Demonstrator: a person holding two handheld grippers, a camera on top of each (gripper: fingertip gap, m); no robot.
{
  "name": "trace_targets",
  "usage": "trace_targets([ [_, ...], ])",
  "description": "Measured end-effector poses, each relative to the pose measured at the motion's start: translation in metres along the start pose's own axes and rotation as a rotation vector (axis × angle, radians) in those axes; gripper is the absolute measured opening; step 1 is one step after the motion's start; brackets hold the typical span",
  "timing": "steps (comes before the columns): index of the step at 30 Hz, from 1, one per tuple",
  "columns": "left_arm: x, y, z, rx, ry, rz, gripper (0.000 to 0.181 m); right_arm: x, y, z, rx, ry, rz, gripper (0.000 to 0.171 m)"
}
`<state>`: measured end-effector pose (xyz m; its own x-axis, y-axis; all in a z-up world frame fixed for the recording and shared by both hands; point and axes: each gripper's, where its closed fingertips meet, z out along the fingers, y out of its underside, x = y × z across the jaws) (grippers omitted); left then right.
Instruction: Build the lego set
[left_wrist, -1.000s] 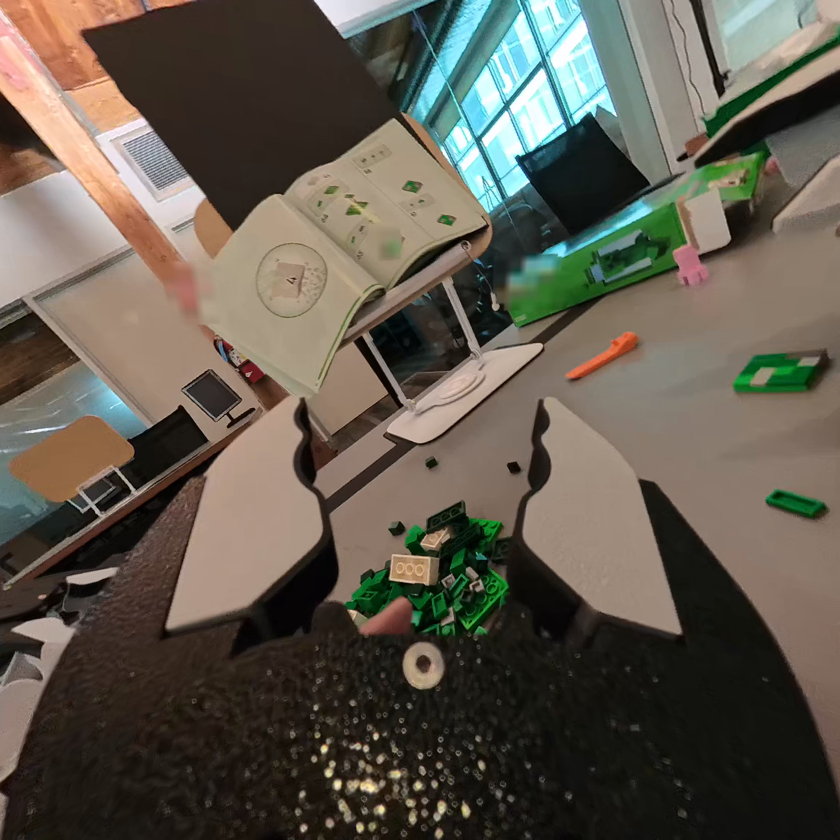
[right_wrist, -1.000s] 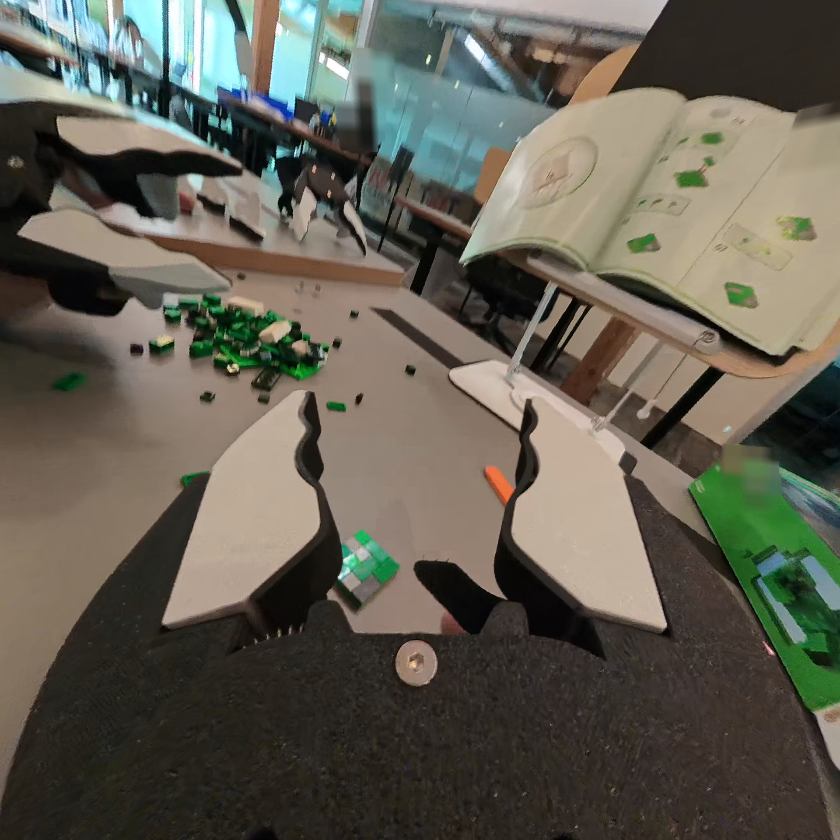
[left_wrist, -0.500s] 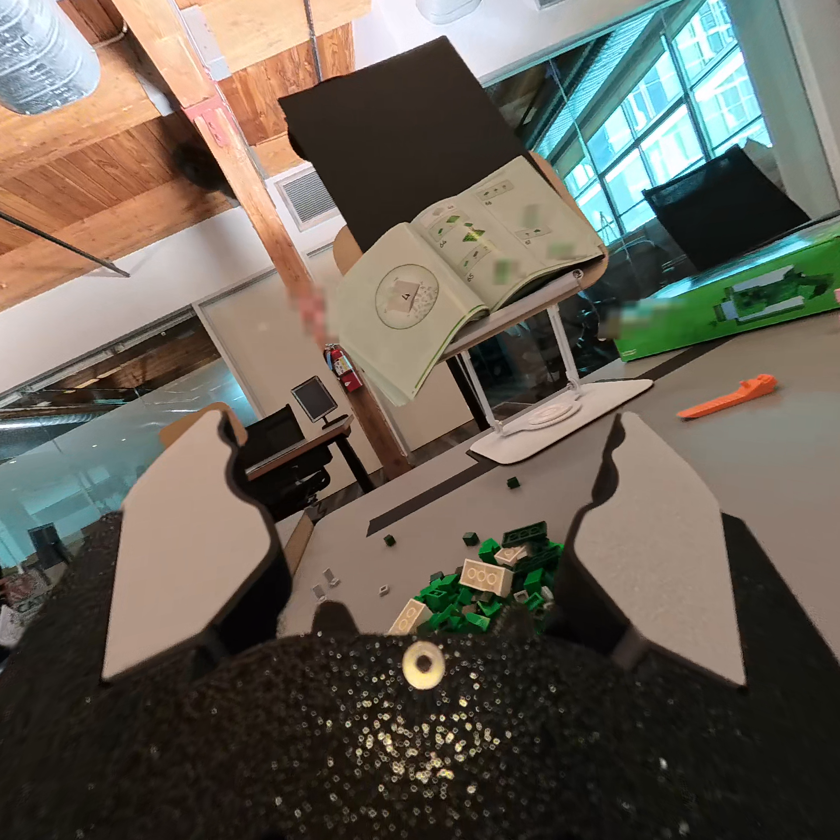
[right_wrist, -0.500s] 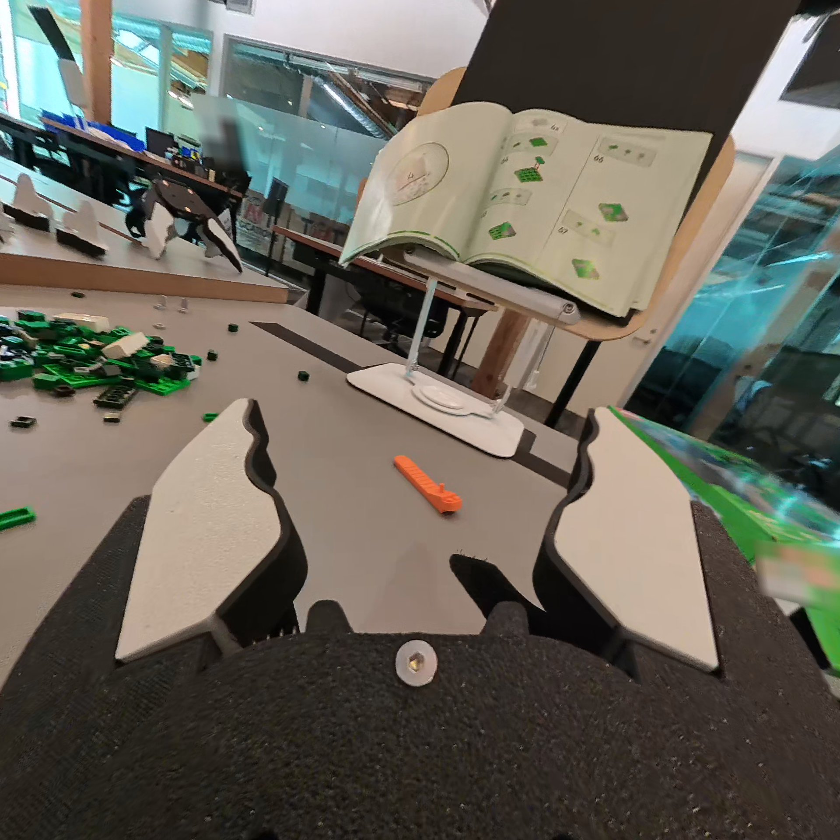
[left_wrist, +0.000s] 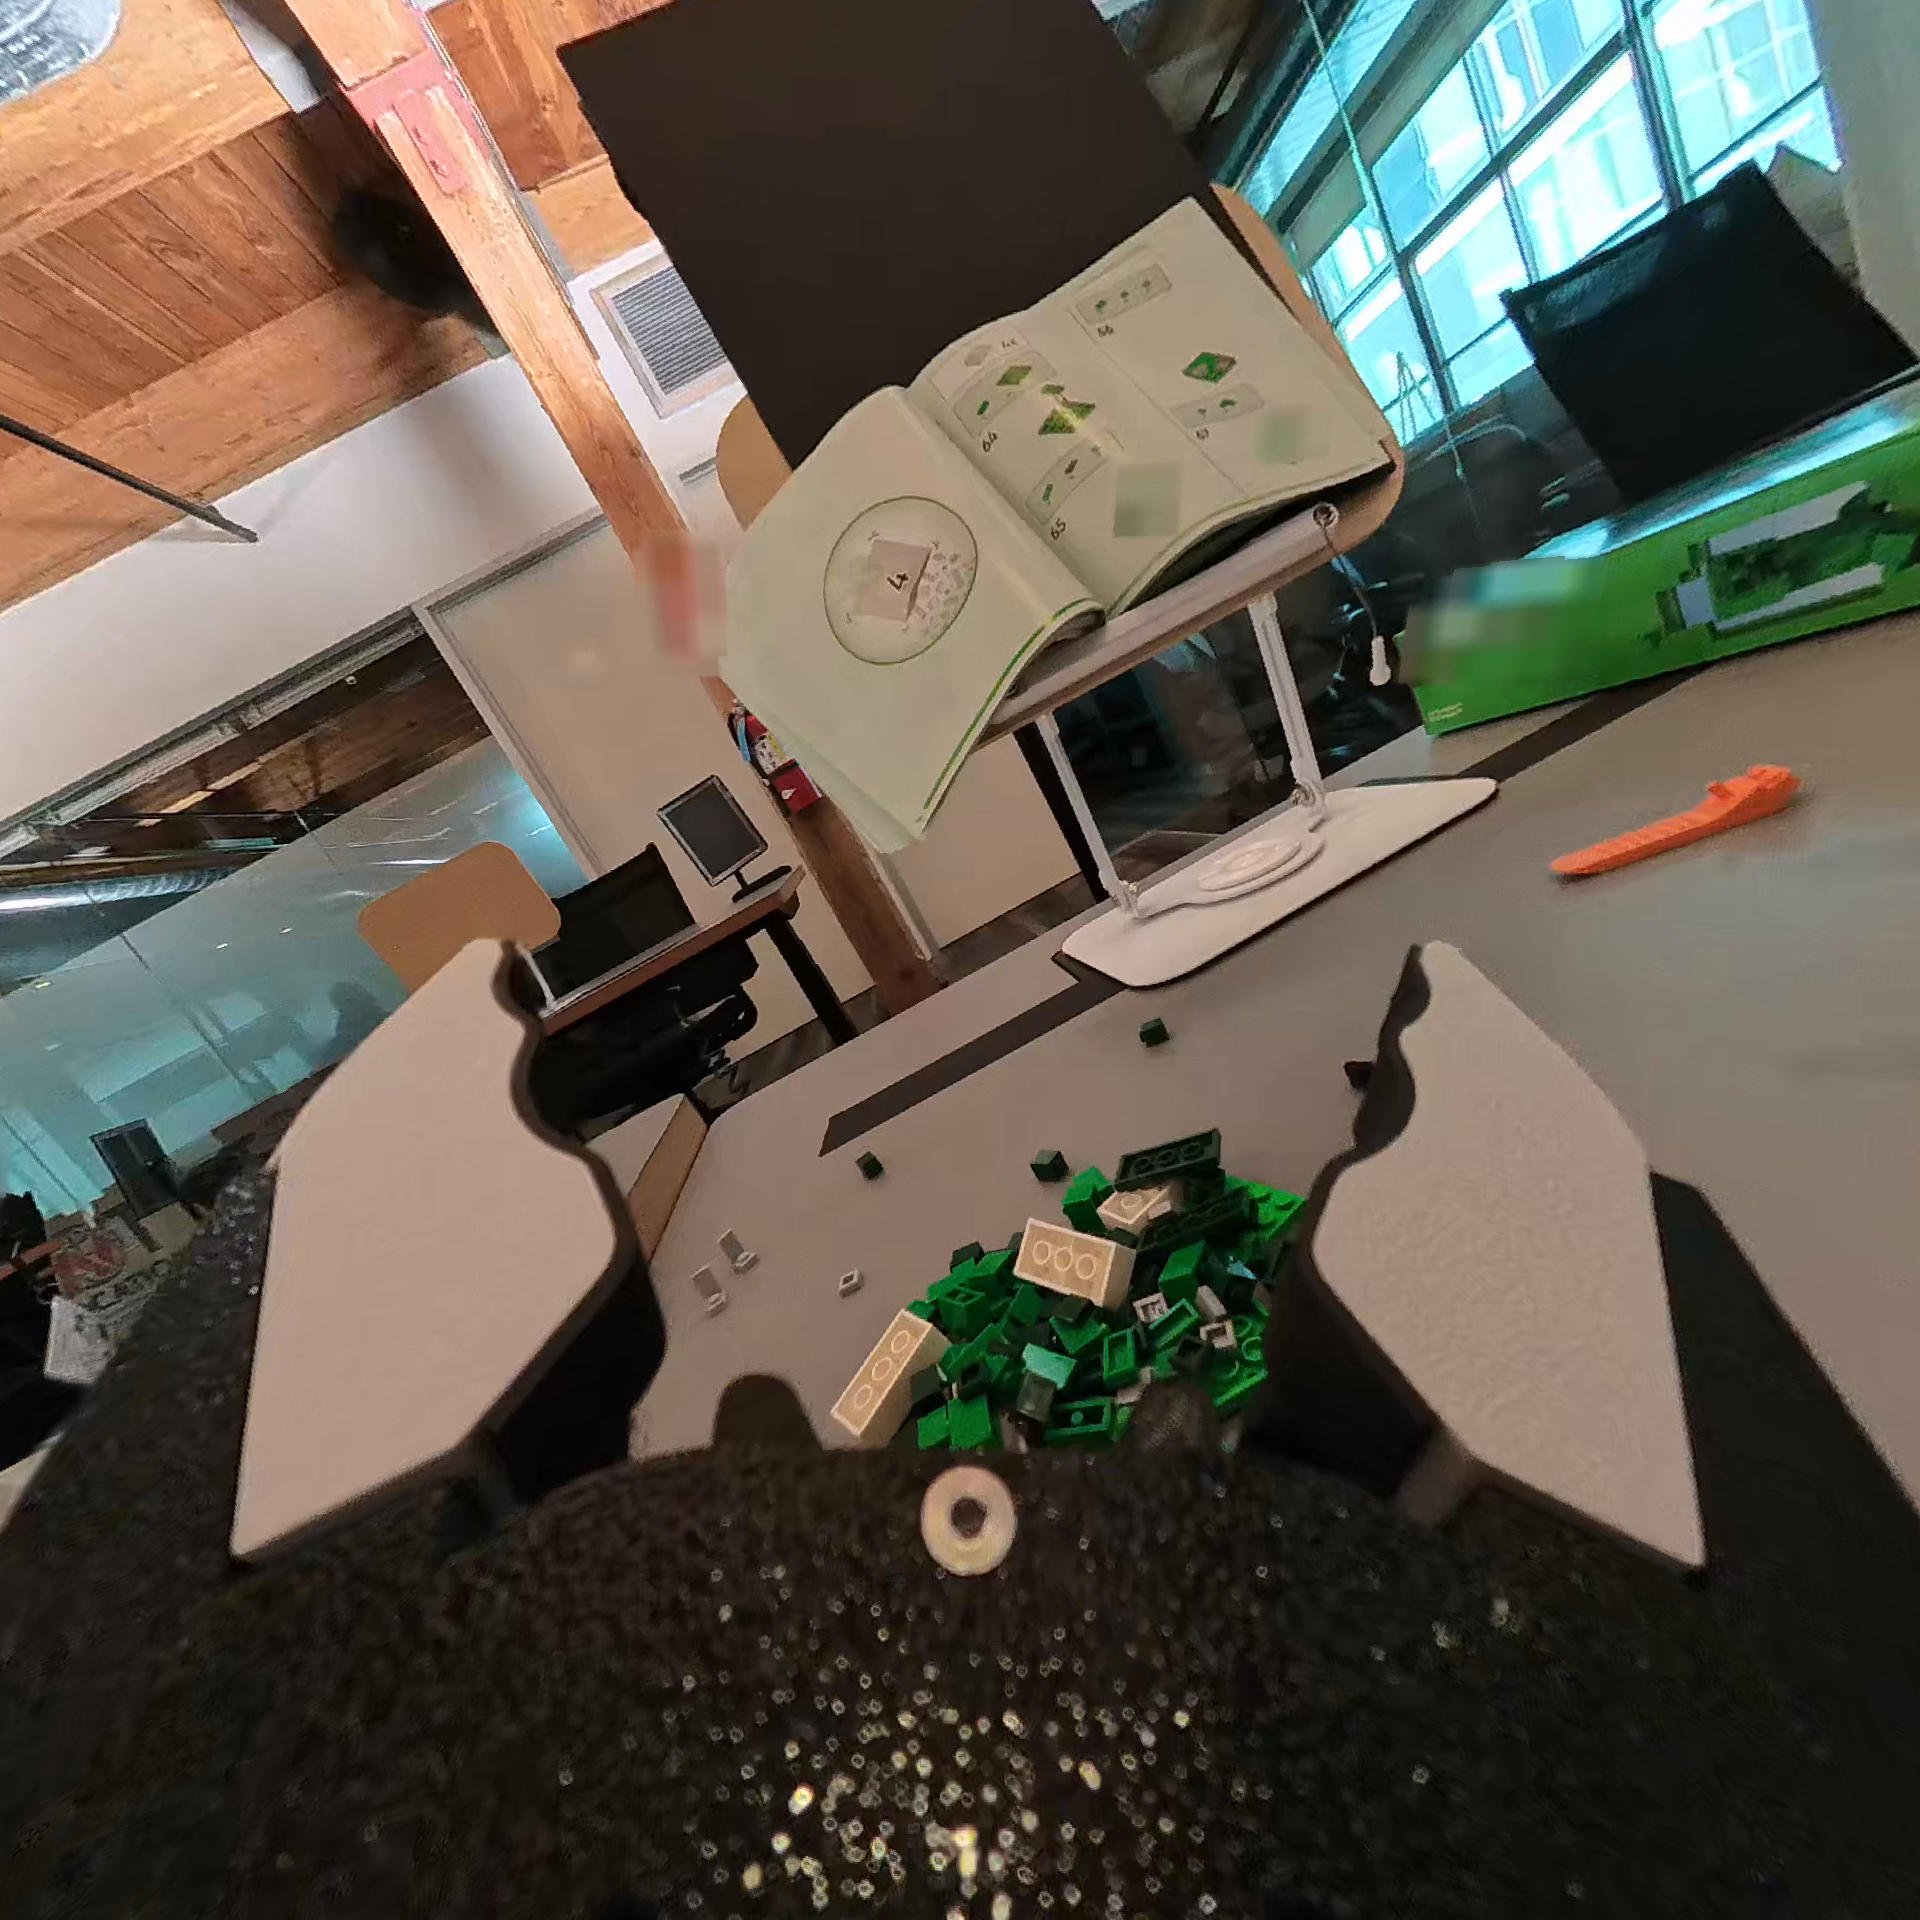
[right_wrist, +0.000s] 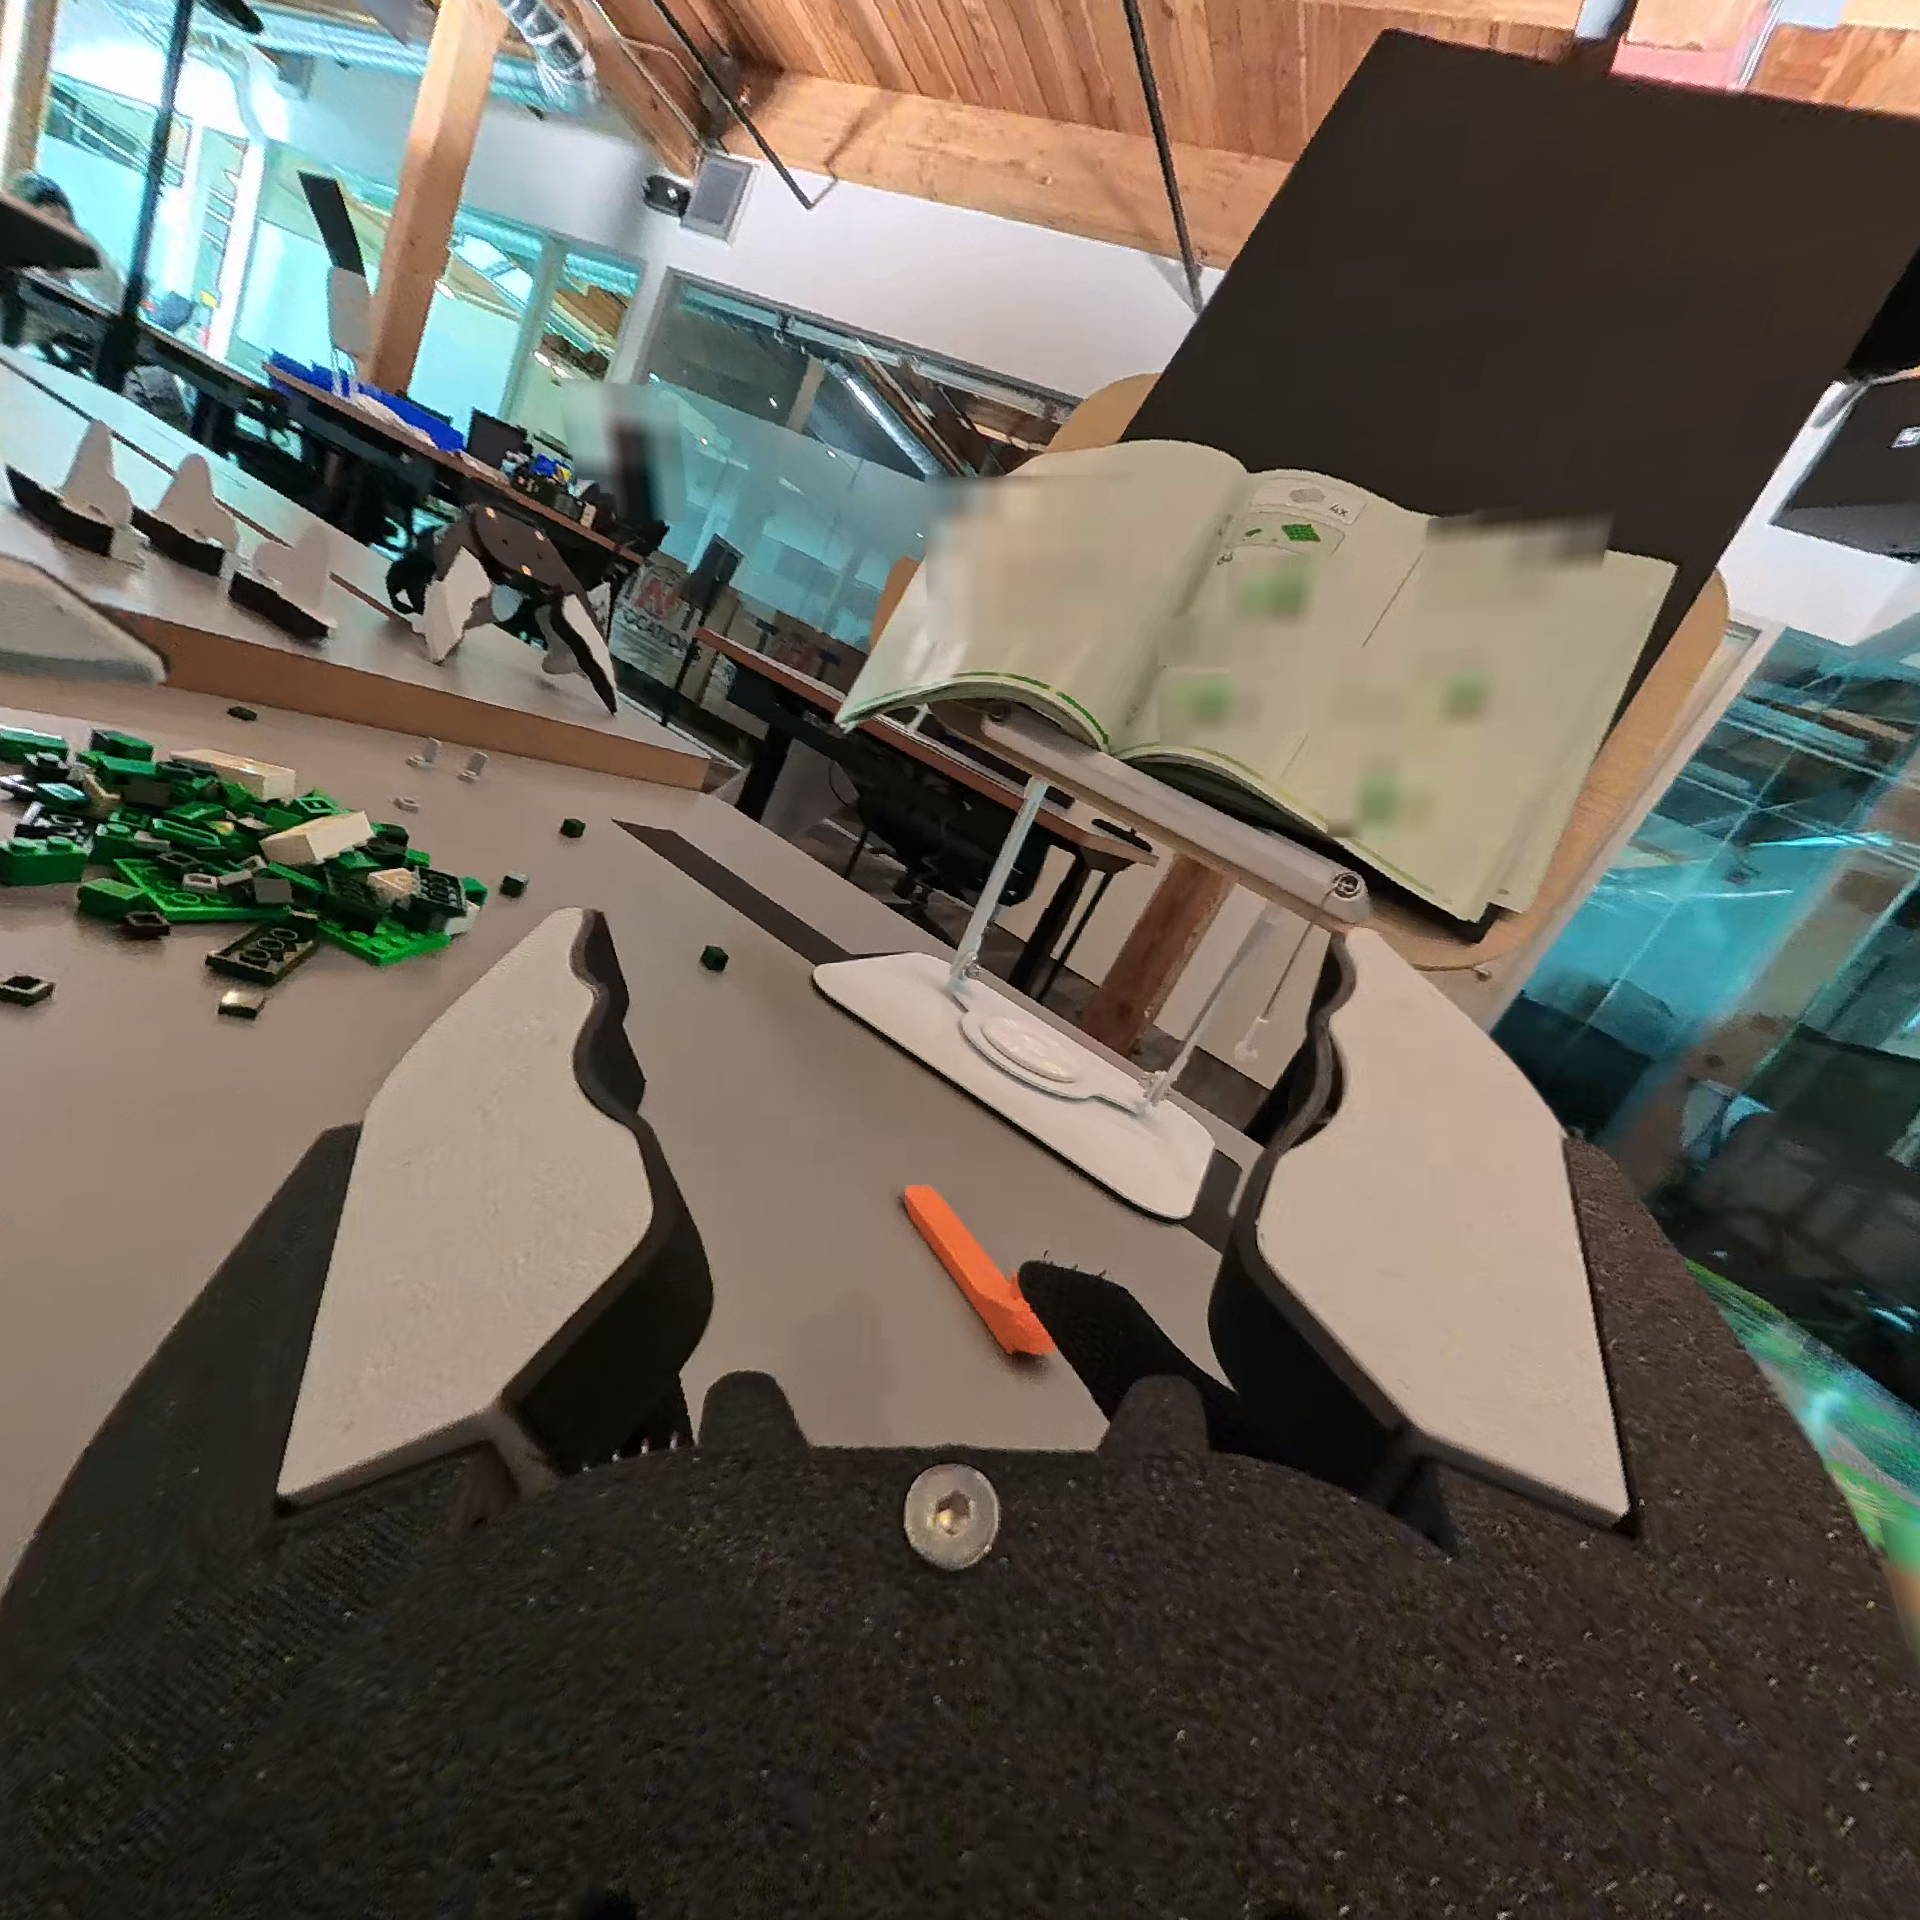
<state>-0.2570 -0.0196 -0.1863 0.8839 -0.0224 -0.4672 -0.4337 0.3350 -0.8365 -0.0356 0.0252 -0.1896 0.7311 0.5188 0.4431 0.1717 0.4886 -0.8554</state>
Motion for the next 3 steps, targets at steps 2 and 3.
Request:
trace_targets([
  [2, -0.0003, 0.0023, 0.0008, -0.014, -0.007, 0.016, 0.146, 0.0009, -0.0002, 0.0005, 0.010, -0.007, 0.009, 0.121],
  [3, 0.0003, 0.0035, 0.0012, -0.021, -0.005, 0.021, 0.146, 0.0017, -0.0004, 0.0003, 0.014, -0.007, 0.012, 0.121],
])
